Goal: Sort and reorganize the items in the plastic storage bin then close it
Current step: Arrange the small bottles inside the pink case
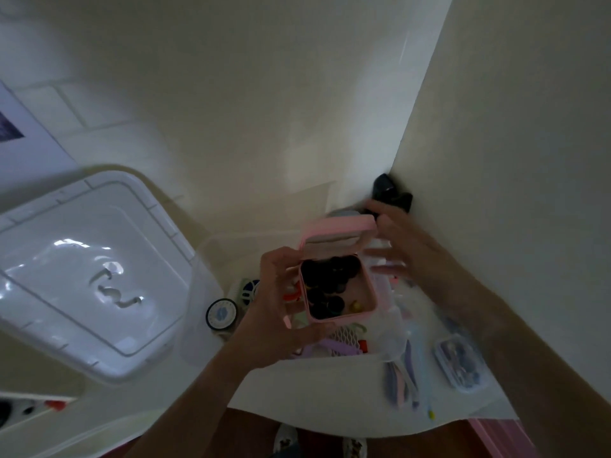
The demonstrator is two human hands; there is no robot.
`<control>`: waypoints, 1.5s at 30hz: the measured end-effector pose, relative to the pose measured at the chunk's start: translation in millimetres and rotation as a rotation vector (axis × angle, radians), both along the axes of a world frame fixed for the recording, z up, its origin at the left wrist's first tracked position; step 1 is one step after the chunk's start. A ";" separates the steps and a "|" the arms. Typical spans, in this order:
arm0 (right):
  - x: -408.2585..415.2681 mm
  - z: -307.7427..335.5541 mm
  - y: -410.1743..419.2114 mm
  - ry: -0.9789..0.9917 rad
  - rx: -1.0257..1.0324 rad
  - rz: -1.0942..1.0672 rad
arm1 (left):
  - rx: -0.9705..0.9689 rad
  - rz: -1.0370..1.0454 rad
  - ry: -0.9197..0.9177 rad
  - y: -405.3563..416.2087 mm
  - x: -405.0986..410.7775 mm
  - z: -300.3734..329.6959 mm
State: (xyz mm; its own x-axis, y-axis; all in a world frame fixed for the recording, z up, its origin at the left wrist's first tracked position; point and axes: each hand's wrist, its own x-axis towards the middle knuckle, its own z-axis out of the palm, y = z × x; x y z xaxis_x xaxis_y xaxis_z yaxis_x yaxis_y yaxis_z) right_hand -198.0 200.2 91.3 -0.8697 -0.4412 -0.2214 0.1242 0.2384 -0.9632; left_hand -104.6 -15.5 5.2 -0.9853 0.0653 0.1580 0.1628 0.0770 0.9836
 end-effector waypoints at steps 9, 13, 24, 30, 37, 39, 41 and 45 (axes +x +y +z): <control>22.1 -24.1 0.5 -0.039 -0.155 0.121 | 0.062 0.034 -0.052 -12.9 -7.5 13.5; 27.8 -32.3 -4.6 -0.027 -0.203 -0.008 | 0.145 -0.005 -0.121 -12.5 -6.8 20.3; 11.9 -56.5 -10.6 -0.210 -0.330 -0.141 | 0.285 0.126 -0.321 17.1 -8.5 36.0; -3.9 -59.6 -6.5 -0.108 -0.348 -0.055 | 0.397 0.127 -0.411 14.7 -6.8 37.1; -14.1 -58.4 2.0 0.268 -0.133 -0.072 | 0.381 0.135 -0.406 15.9 -5.3 38.8; -12.4 -55.7 2.9 0.434 0.012 -0.076 | 0.376 0.171 -0.397 18.4 -4.3 38.6; -3.6 -50.9 5.1 0.596 0.143 -0.071 | 0.400 0.242 -0.366 21.5 -5.9 40.0; 34.5 -41.7 4.5 0.747 0.235 -0.075 | 0.421 0.401 -0.304 27.8 -14.6 39.4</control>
State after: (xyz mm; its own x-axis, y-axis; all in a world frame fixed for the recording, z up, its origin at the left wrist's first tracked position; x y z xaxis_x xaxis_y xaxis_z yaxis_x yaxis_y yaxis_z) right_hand -163.5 204.7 49.6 -0.8503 -0.3898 0.3536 -0.5128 0.4630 -0.7229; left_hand -119.2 12.3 44.6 -0.9250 -0.3233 -0.1996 -0.0883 -0.3278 0.9406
